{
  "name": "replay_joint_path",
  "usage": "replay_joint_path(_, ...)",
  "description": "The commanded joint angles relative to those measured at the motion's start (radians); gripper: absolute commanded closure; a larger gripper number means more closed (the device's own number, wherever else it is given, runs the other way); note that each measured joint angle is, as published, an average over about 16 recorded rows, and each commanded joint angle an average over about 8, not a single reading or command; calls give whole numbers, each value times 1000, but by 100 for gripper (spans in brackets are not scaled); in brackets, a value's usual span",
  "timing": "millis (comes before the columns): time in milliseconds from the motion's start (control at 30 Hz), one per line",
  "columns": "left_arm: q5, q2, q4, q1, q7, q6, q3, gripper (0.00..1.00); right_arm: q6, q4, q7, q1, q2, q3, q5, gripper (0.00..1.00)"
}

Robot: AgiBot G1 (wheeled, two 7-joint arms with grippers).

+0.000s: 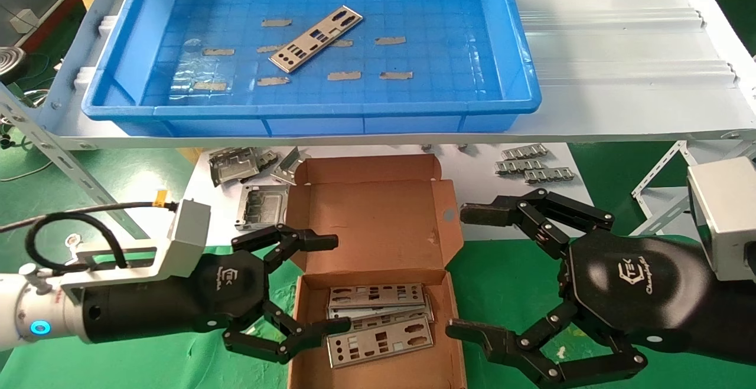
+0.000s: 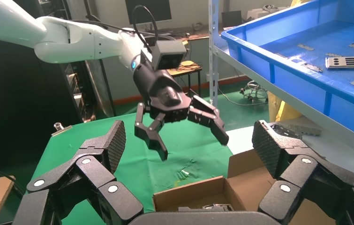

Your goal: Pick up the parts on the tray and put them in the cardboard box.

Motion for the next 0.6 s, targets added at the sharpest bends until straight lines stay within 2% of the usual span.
replay_joint_path(33,-6,-14,-26,9,-14,-2,-14,0,0,0,0,0,0,0,0,0)
replay_joint_path(600,-58,-132,-250,81,-134,-21,-130,0,0,0,0,0,0,0,0,0)
